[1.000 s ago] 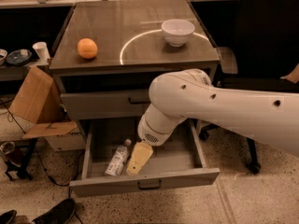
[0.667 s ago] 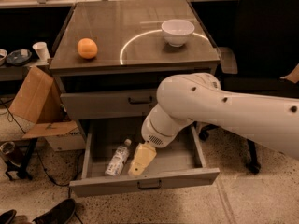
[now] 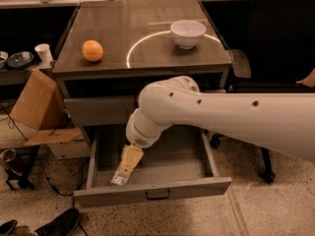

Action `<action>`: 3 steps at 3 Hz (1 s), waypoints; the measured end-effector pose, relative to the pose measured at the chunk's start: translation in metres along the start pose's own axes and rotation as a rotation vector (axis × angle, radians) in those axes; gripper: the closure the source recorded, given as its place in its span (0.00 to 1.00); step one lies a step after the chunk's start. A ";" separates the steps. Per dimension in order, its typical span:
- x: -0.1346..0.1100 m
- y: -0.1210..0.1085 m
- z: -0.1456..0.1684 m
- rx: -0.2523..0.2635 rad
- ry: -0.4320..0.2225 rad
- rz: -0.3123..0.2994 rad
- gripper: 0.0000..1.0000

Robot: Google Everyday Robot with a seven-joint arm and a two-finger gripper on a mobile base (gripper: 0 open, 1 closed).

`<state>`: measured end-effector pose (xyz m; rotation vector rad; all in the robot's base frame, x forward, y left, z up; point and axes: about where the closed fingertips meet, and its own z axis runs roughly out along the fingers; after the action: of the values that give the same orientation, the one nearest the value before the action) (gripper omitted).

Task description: Pick blue plastic bottle from middle drawer and place on counter

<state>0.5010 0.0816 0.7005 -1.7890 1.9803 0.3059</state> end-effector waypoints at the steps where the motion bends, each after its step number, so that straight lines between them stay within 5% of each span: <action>1: -0.024 -0.022 0.048 -0.001 0.012 -0.122 0.00; 2: -0.030 -0.037 0.100 -0.038 0.098 -0.276 0.00; 3: -0.031 -0.035 0.150 -0.059 0.310 -0.485 0.00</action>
Offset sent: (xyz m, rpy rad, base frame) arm 0.0889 0.0999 -0.1231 -0.3199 -0.1052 0.4519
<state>0.5640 0.1723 0.5886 -2.3953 1.6547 -0.0757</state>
